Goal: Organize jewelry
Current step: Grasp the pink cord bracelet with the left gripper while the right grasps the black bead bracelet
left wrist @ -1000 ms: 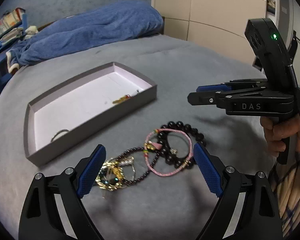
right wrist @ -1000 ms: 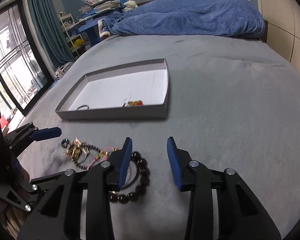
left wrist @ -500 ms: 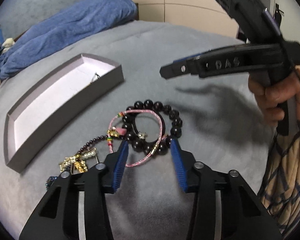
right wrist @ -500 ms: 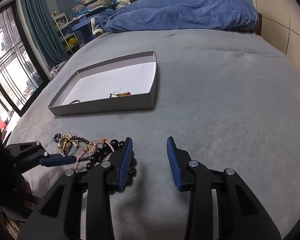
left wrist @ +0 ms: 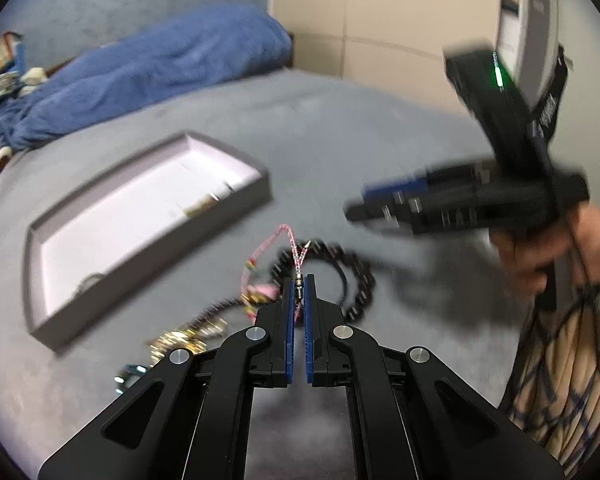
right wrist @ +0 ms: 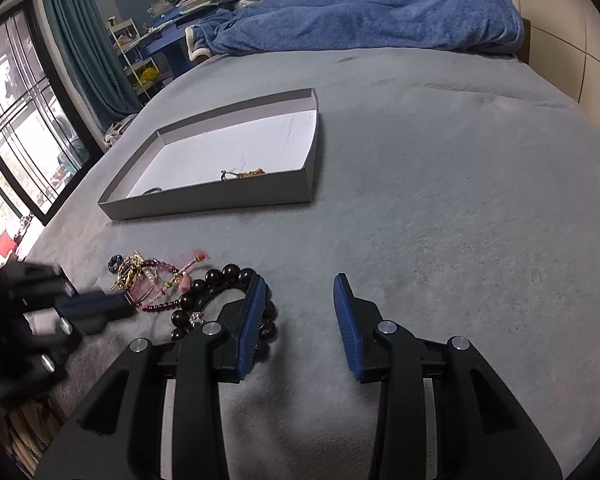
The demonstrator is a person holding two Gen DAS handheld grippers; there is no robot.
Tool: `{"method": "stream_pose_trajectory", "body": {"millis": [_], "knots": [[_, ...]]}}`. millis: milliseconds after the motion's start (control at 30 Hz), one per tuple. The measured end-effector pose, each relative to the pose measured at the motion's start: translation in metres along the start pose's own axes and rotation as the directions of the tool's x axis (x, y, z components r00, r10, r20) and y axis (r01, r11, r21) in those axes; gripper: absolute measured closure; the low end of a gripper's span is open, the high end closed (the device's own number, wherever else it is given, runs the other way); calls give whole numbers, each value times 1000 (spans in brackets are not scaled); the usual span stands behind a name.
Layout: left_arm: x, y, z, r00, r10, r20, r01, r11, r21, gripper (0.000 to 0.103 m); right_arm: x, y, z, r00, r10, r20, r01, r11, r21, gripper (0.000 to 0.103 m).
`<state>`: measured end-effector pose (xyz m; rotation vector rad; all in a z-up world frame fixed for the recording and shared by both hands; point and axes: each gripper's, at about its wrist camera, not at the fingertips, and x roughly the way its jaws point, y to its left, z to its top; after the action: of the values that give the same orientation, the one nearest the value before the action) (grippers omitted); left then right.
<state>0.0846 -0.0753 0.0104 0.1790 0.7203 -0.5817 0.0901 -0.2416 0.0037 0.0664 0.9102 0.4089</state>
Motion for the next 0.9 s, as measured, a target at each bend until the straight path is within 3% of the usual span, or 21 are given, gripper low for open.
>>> {"method": "stream_pose_trajectory", "body": {"millis": [167,433,500,567,900], "knots": [[-28,28,12,992,29,120,-18,995,-96,98,4,3,-2,1000,3,-21,-4,1000,-13,67],[-55,58,17,978,62,197,-22,980,-196,98,22,13,-8,996,12,-87,-17,998,-60,67],[-56,62,18,977,71,202,-28,978,-205,98,27,18,-10,994,21,-110,-30,996,-85,82],[-56,63,19,976,75,206,-30,977,-213,98,33,21,-13,991,27,-132,-40,994,-98,86],[-60,66,15,974,88,207,-40,973,-225,98,38,17,-15,990,43,-132,-54,995,-81,87]]}}
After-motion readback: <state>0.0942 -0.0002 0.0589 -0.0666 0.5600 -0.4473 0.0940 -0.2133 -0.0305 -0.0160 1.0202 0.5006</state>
